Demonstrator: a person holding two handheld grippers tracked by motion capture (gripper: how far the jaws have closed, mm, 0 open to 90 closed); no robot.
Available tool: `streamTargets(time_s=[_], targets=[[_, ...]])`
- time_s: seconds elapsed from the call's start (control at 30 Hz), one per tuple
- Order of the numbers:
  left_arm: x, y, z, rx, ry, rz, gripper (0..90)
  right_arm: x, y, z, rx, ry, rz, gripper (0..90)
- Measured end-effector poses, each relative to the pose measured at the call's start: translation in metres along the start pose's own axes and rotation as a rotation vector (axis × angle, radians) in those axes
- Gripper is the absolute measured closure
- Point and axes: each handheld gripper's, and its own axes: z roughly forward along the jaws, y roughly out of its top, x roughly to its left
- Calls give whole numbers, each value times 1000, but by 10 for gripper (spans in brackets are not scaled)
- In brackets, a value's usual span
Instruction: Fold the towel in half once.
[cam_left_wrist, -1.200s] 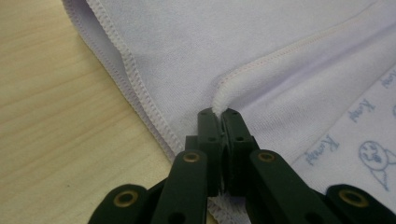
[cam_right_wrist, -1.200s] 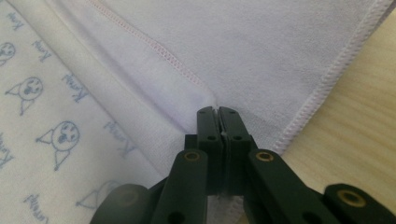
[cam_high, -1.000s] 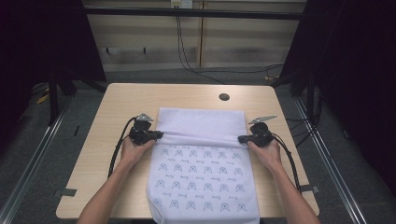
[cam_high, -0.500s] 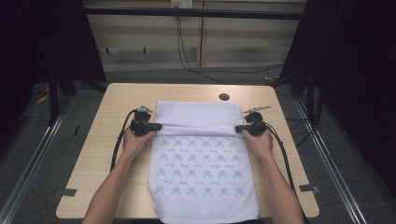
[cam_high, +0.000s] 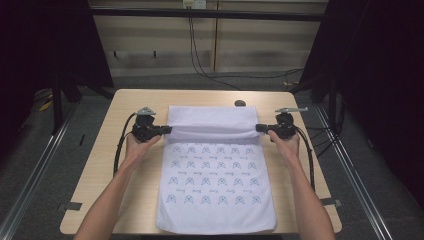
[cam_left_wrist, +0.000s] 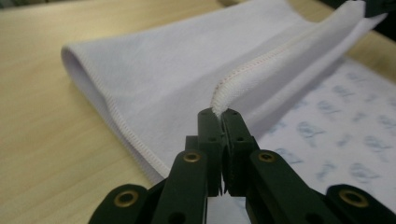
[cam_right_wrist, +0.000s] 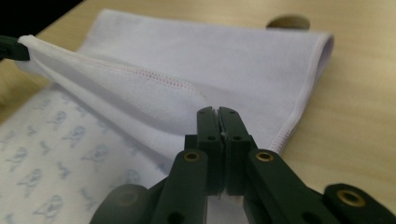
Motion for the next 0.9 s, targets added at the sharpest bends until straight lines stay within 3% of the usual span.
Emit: streamTargets(time_s=[0.17, 0.27, 0.43, 0.63, 0.8, 0.9], targets=[[-17, 17, -32, -79, -14, 35, 881, 21, 28, -39, -86, 33, -84, 884], [-27, 25, -53, -136, -45, 42, 880, 34, 38, -62, -124, 51, -132, 884], [-54, 42, -92, -174, -74, 115, 880, 56, 41, -97, -148, 71, -213, 884], [-85, 57, -127, -255, -79, 138, 880, 78, 46, -139, -226, 106, -253, 884], [-106, 59, -146, -260, -103, 188, 879, 90, 44, -169, -270, 128, -281, 884], [-112, 42, -144, -229, -120, 197, 878, 95, 26, -175, -254, 137, -296, 884]])
